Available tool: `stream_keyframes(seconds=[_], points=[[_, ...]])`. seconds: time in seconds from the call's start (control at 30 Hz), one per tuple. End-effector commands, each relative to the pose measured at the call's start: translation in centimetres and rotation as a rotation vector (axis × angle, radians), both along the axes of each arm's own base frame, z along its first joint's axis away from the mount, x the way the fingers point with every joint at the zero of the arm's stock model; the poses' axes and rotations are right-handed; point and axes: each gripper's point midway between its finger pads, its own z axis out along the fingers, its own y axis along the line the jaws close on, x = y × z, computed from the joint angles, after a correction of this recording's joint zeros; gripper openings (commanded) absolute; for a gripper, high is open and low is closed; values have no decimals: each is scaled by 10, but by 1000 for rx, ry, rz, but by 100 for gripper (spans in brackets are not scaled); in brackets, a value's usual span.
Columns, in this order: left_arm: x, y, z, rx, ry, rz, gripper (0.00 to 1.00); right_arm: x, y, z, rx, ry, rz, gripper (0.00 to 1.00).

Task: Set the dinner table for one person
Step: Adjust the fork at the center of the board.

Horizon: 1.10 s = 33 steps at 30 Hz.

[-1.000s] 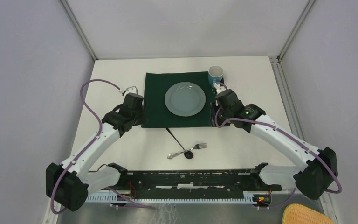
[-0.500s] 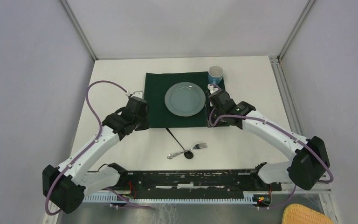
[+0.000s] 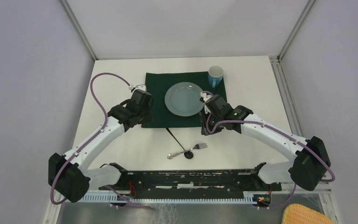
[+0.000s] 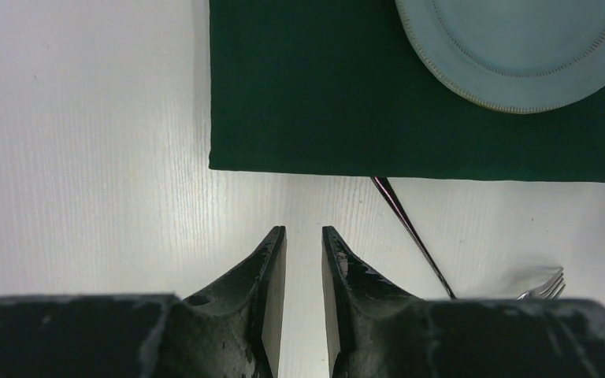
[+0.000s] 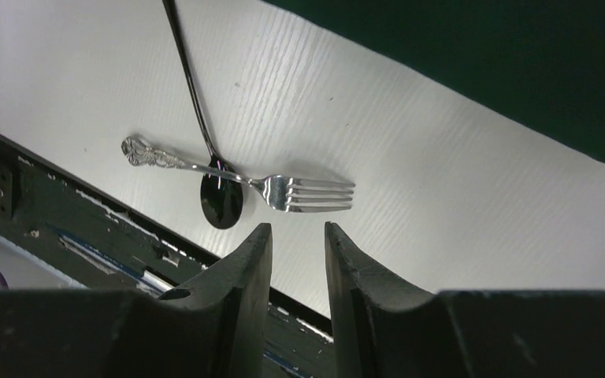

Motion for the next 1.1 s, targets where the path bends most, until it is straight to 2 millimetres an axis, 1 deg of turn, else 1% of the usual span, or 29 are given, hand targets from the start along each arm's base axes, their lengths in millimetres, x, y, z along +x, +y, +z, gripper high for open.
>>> stream_keyframes(seconds=[0.0, 0.23, 0.37, 0.43, 0.53, 0.67, 1.07], points=[[21, -13, 22, -57, -72, 25, 31, -23, 3, 1, 19, 9, 77, 36], [27, -16, 22, -71, -76, 42, 31, -57, 3, -14, 62, 81, 134, 36], [28, -17, 22, -71, -74, 40, 31, -72, -3, -28, 56, 87, 164, 36], [28, -18, 22, -70, -72, 38, 31, -78, -8, -39, 31, 106, 168, 35], [28, -17, 20, -68, -67, 39, 31, -86, -6, -49, 57, 135, 175, 34], [28, -18, 20, -68, -66, 35, 31, -90, -3, -55, 75, 135, 177, 34], [26, -16, 19, -62, -61, 35, 31, -90, 11, -67, 78, 136, 196, 36]])
